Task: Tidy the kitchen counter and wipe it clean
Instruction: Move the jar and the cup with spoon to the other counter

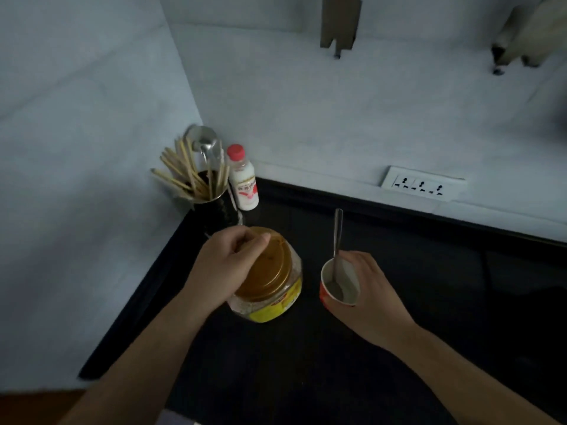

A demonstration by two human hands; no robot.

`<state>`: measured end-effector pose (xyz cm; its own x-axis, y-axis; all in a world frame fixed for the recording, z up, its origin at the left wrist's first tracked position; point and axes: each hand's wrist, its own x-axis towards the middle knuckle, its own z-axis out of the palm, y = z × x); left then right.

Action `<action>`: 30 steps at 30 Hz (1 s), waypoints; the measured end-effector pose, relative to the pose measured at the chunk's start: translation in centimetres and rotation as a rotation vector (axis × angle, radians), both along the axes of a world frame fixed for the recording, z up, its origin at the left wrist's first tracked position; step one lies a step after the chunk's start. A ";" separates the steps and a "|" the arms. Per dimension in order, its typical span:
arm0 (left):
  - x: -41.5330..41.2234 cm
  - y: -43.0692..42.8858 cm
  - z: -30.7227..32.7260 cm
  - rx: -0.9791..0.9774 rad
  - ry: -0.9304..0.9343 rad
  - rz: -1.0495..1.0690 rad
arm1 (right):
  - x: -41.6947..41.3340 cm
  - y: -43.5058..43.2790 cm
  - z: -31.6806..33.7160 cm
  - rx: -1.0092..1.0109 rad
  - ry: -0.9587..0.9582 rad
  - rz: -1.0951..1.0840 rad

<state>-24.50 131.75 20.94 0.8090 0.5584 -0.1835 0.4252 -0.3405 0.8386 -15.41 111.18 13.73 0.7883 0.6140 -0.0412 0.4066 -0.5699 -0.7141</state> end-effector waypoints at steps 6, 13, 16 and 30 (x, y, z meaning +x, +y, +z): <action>4.6 6.7 -0.6 0.016 -0.058 -0.179 | 1.5 6.3 0.6 -0.008 -0.024 -0.147; 10.6 11.1 -0.8 0.057 -0.141 -0.297 | 2.4 9.3 -0.4 -0.030 -0.046 -0.242; 12.8 12.6 -1.2 0.128 -0.153 -0.359 | 3.3 10.2 -0.5 -0.038 -0.034 -0.274; 22.1 14.0 -2.3 0.309 -0.180 -0.593 | 7.9 11.1 -2.2 -0.057 -0.062 -0.361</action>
